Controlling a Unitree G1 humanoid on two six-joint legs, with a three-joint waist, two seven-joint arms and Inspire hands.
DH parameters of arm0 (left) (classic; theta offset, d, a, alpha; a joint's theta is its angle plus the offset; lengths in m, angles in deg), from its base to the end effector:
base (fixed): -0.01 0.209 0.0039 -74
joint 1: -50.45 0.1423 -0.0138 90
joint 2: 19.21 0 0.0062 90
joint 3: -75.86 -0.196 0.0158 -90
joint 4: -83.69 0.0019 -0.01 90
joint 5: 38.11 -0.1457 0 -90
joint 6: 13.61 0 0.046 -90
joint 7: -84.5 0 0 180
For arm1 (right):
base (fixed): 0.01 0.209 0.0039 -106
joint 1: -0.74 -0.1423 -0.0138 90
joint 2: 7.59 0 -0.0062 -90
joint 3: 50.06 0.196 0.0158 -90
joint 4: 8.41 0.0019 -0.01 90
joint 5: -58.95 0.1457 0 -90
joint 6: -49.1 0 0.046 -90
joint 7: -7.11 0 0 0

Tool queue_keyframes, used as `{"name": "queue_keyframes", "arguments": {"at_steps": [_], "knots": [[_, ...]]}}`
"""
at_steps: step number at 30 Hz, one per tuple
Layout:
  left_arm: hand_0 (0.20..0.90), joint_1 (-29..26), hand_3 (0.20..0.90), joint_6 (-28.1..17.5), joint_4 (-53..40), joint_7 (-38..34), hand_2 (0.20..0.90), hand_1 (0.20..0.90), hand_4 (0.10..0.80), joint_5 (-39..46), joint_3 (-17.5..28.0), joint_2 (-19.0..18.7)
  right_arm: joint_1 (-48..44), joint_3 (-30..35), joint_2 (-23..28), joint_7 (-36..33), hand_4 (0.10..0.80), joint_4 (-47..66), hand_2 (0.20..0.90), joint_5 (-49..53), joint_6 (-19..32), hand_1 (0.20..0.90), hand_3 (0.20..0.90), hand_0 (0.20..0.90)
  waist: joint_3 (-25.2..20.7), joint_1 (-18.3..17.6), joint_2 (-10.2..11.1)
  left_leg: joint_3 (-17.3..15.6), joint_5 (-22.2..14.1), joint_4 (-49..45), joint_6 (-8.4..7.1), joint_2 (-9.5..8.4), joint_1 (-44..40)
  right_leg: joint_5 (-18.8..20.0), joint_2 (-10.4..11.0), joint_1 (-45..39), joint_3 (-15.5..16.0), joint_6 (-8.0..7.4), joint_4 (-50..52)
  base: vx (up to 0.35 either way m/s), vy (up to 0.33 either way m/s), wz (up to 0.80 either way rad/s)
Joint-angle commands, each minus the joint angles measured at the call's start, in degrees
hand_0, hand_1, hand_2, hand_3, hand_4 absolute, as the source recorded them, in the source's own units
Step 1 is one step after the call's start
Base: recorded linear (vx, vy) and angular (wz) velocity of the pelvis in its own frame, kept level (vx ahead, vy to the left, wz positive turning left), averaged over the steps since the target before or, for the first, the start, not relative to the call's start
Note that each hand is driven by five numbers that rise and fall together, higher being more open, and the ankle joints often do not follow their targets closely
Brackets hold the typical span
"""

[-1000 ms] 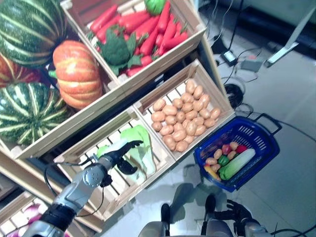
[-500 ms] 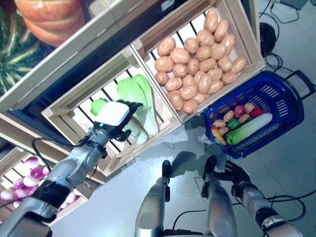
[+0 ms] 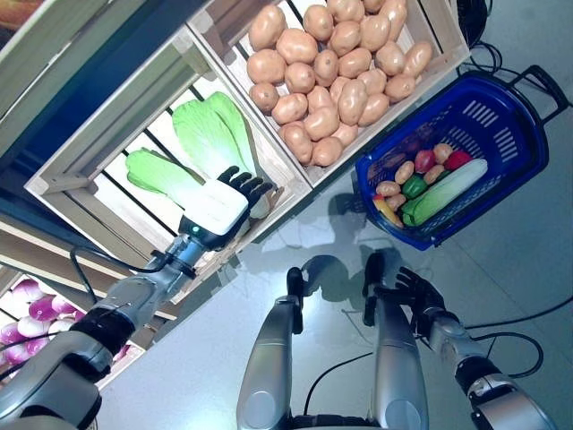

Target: Put vegetables into the basket

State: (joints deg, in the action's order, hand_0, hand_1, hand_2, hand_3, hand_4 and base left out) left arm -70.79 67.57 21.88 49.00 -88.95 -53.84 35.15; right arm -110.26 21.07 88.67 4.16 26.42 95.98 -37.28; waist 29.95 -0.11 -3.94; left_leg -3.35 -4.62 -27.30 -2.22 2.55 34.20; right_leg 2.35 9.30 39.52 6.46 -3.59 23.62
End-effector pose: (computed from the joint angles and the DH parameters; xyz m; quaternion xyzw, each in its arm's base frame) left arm 0.2854 0.2667 0.0786 0.7817 -0.2559 -0.0493 0.5666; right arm 0.2436 -0.2313 -0.0440 0.0217 0.2798 -0.0730 0.9570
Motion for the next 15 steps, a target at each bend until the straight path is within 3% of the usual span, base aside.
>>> {"name": "queue_keyframes", "arguments": {"at_steps": [1,15], "knots": [[0.900,-1.5,0.900,4.4,-2.3,-0.8,0.900,0.900,0.800,3.5,4.9,-2.3,0.0,-1.5,2.2,0.3,0.800,3.9,0.900,2.1,-0.7,0.900,0.900,0.900,-0.2,-0.4,-0.6,-1.0,2.6,0.4,-0.67,-1.87,3.9,-6.5,-1.0,-2.2,-0.7,0.46,5.4,-0.029,0.034,0.06],[0.900,7.1,0.900,11.7,-8.6,0.7,0.900,0.900,0.800,4.1,8.8,-1.6,0.5,-0.5,3.5,-0.2,0.800,4.6,0.900,1.5,-0.2,0.900,0.900,0.900,-0.2,1.1,-1.8,-0.9,2.7,1.8,-1.43,-3.01,4.2,-6.6,-0.3,-2.6,0.4,0.55,3.0,-0.007,0.013,-0.02]]}}
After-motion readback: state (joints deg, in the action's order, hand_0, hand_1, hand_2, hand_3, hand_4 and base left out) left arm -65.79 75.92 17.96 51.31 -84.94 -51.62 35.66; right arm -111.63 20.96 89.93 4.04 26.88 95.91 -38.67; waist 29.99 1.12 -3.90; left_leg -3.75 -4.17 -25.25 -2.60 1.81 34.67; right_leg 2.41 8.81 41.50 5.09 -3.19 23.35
